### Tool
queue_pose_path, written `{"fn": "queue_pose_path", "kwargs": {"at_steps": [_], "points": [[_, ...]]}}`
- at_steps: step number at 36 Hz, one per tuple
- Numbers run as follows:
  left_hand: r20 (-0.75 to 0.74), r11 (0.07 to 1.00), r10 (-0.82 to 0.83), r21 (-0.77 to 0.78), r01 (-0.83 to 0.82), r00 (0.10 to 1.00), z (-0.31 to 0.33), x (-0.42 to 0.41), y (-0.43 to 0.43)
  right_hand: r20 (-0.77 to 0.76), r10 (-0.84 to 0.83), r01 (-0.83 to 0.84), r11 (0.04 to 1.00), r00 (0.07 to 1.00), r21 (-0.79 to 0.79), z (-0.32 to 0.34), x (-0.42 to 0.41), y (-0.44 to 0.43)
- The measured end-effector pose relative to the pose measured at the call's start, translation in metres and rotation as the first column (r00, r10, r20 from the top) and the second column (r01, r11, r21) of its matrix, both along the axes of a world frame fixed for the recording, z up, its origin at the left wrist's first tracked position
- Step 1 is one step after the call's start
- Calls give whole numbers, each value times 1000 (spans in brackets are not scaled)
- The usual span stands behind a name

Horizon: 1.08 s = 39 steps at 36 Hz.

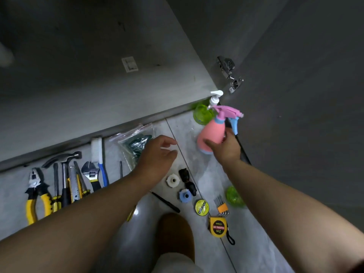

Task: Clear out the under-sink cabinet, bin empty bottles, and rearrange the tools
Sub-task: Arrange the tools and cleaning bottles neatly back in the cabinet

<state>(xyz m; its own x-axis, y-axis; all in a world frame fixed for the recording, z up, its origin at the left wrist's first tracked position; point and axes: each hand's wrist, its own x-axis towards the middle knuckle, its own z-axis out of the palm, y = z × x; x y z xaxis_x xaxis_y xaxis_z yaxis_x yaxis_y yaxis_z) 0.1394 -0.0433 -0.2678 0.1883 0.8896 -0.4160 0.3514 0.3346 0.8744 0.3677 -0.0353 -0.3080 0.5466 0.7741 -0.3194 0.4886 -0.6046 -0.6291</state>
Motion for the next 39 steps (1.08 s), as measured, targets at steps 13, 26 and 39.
{"fn": "queue_pose_path", "kwargs": {"at_steps": [13,26,39], "points": [[-23,997,-75,-18,75,997,-15,-10,-8,-30,-396,392,915,918,-98,-31,-7,36],[-305,803,-571,-17,596,762,-48,-6,-38,-401,-80,36,992,913,-118,-1,-35,-84],[-475,604,-741,-161,780,475,-52,8,-63,-80,-564,539,815,822,-213,-12,3,-204]]}}
